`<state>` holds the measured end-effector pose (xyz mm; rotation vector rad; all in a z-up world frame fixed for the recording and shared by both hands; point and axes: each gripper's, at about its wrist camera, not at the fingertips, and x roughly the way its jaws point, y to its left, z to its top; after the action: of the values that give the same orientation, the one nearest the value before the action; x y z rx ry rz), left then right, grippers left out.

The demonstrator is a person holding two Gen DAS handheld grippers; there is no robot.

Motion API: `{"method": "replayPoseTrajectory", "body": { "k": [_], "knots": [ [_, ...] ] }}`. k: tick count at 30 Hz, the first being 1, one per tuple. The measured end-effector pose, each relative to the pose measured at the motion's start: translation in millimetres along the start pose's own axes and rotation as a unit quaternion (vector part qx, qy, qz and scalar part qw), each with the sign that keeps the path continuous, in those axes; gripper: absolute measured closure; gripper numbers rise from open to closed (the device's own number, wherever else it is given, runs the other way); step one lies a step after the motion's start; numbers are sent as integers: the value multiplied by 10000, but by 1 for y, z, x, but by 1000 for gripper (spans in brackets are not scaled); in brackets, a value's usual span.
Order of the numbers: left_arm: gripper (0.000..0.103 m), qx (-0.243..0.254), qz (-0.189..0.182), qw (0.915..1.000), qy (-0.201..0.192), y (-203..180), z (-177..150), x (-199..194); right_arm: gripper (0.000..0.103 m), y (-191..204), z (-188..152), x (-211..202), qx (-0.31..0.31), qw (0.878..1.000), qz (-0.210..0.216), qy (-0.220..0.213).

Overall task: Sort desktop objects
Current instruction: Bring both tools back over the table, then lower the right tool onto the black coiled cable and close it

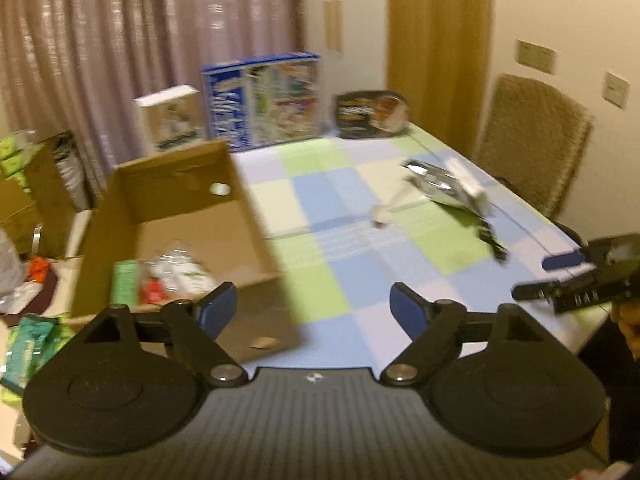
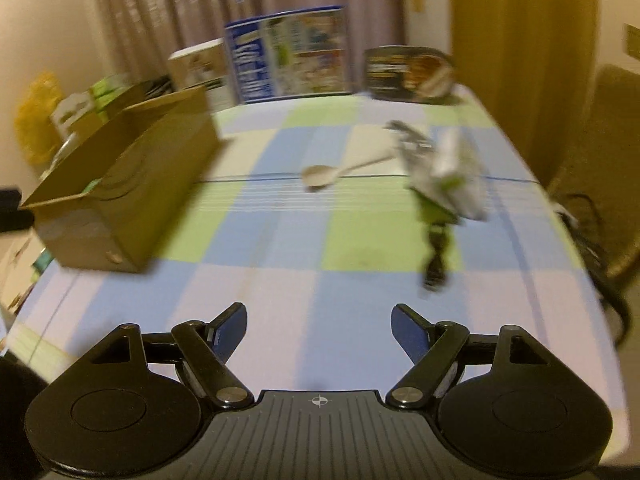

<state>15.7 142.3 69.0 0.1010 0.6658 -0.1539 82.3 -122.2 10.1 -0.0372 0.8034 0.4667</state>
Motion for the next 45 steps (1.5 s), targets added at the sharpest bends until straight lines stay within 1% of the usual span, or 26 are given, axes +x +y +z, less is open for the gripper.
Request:
{"method": "replayPoseTrajectory", "body": {
  "k": [4, 8, 14, 20, 30, 36, 38, 41, 45],
  "knots": [
    [21, 53, -239, 9994, 224, -32, -8, 15, 25, -22, -6, -20, 215, 9996, -152, -90],
    [19, 40, -449, 9981, 421, -54, -14, 28, 24, -42, -12, -31, 430, 9986, -273, -124],
    [19, 126, -552, 9965, 618, -73, -14, 44, 23, -63, -18, -31, 751, 9965, -349, -115],
    [19, 191, -522, 9959, 713, -78, -7, 61, 23, -73, -19, -21, 910, 9952, -343, -59],
    [19, 279, -526, 9947, 838, -87, 9, 107, 24, -79, -4, 22, 800, 9961, -359, -87],
    [19, 335, -488, 9944, 871, -88, 24, 141, 35, -79, 11, 59, 686, 9969, -389, -83],
    [19, 336, -470, 9944, 881, -86, 28, 153, 42, -79, 14, 70, 601, 9973, -424, -89],
    [19, 339, -454, 9944, 894, -82, 33, 169, 48, -76, 18, 87, 480, 9975, -517, -86],
    [19, 323, -450, 9941, 936, -77, 36, 191, 55, -75, 22, 106, 393, 9967, -710, -33]
  ]
}}
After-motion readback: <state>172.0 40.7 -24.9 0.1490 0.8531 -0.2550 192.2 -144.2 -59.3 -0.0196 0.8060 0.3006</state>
